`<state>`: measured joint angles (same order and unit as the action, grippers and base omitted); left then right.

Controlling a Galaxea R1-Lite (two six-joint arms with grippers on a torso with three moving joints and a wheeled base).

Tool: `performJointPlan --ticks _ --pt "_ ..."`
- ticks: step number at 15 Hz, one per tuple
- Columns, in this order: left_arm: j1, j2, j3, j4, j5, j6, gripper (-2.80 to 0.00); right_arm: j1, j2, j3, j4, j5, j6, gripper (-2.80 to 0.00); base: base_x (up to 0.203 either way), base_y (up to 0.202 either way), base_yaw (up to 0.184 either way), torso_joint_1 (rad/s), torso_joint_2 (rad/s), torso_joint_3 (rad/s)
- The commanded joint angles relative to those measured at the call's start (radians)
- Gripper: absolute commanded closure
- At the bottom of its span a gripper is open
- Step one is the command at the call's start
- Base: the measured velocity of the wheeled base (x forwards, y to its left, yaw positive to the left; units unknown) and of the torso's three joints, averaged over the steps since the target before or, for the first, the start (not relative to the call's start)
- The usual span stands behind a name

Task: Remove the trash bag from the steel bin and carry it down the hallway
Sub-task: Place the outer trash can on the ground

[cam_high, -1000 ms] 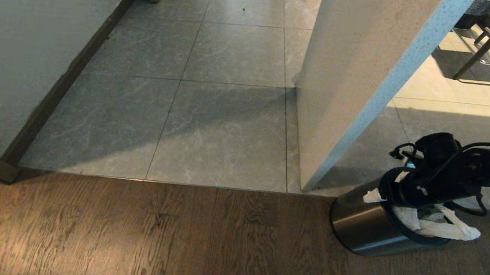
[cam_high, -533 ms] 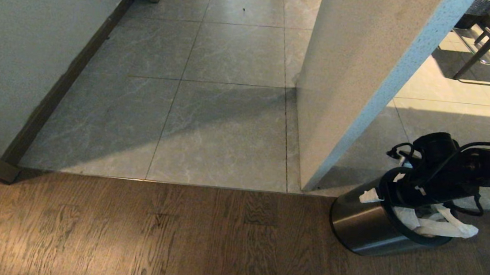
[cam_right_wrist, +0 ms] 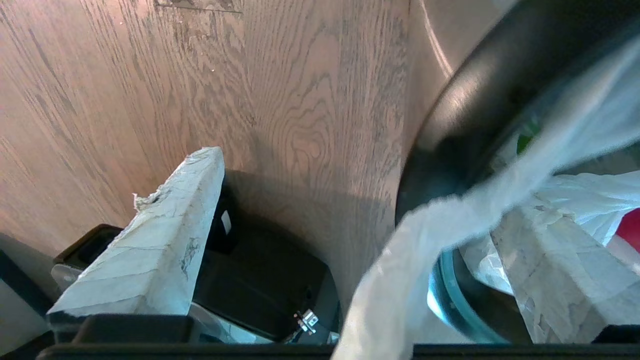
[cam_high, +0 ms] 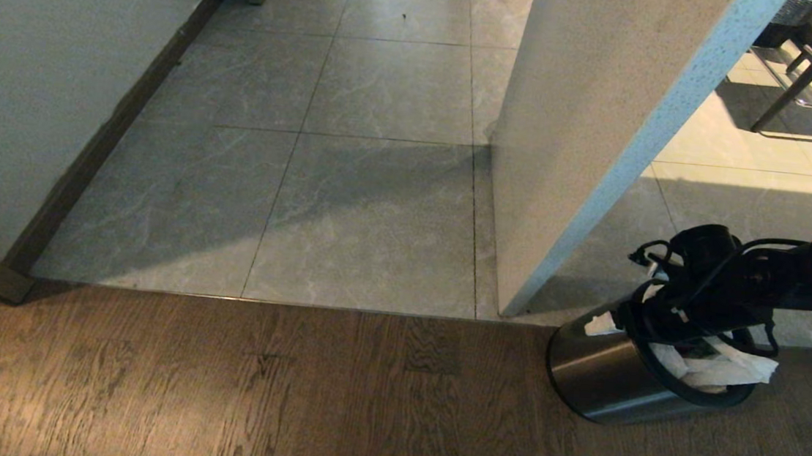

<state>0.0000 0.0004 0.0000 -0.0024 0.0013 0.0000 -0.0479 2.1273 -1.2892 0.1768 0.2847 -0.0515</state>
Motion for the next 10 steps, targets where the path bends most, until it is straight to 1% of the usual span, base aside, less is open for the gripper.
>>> performJointPlan --ticks 1,4,9,10 --pt "0.0 -0.002 0.002 -0.001 0.0 0.0 0.0 0.002 0.029 -0.013 0.001 -0.002 -0.003 -2.8 0.0 0.0 0.0 0.0 0.0 0.0" --pt "0.0 -0.002 0.002 -0.001 0.0 0.0 0.0 0.003 0.056 -0.033 0.004 -0.005 -0.004 -2.8 0.0 0.0 0.0 0.0 0.0 0.0" --pt "0.0 -0.002 0.001 -0.001 0.0 0.0 0.0 0.003 0.046 -0.03 -0.003 -0.002 -0.004 -2.8 0.0 0.0 0.0 0.0 0.0 0.0" --pt "0.0 -0.002 0.0 -0.001 0.0 0.0 0.0 0.003 0.049 -0.033 -0.005 -0.002 -0.005 -2.61 0.0 0.0 0.0 0.0 0.0 0.0"
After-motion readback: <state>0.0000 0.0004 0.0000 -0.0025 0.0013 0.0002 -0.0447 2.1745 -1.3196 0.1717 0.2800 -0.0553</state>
